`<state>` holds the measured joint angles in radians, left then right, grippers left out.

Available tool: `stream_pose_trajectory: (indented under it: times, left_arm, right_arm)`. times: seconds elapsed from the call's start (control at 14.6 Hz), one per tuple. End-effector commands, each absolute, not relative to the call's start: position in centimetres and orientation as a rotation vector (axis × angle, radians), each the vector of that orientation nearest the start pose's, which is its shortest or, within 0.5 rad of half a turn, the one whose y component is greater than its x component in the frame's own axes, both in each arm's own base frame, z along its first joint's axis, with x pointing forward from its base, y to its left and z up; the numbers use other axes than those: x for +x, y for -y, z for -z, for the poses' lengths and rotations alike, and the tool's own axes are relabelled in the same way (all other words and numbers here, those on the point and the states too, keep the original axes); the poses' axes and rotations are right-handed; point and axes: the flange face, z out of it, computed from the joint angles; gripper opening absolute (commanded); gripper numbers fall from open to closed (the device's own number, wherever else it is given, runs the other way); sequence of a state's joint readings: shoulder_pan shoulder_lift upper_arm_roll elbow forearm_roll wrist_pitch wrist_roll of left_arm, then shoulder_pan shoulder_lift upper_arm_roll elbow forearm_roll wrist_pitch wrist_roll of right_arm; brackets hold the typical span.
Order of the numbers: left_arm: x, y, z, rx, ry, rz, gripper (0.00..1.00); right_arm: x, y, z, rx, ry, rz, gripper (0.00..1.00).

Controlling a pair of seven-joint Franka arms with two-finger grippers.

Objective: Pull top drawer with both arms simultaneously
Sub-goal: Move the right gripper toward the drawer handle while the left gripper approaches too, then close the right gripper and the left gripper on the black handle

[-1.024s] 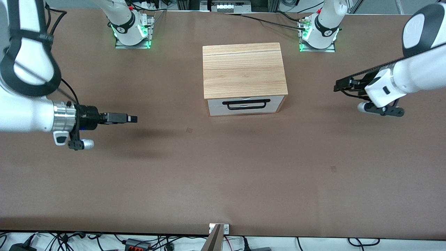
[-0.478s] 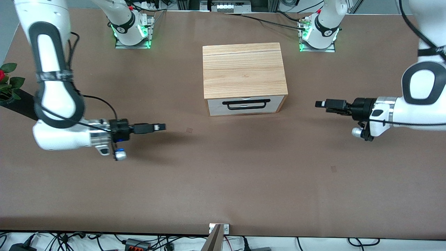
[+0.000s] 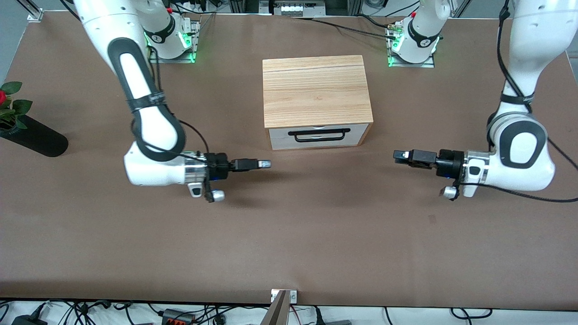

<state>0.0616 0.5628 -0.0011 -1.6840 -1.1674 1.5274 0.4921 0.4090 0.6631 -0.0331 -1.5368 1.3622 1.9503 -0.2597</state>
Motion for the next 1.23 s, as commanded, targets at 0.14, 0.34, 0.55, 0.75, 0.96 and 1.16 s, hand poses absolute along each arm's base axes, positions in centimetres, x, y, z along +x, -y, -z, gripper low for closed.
stream_pose_trajectory:
  times: [0.14,0.34,0.55,0.75,0.96,1.16]
  left_arm:
    - [60.2,9.6,-23.8,1.699,-0.013,0.310,1.00]
    - [57.4,11.9,-21.5,1.616,0.010,0.270,1.00]
    - [56.3,13.2,-20.3,1.636,0.004,0.285,1.00]
    - [54.7,14.5,-18.7,1.664,0.056,0.246,0.98]
    - [53.2,16.3,-18.0,1.610,0.044,0.227,0.95]
    - [52.2,16.9,-16.9,1.620,0.065,0.177,0.86]
  right_arm:
    - [61.5,-36.2,-25.7,-1.919,-0.132,-0.257,1.00]
    - [60.4,-37.9,-23.9,-1.935,-0.134,-0.267,1.00]
    - [58.8,-39.6,-23.2,-1.949,-0.054,-0.252,1.00]
    - [57.0,-40.2,-22.6,-1.957,-0.054,-0.295,1.00]
    - [56.1,-40.9,-22.2,-1.959,-0.035,-0.312,1.00]
    - [55.9,-41.0,-22.4,-1.942,-0.029,-0.341,0.84]
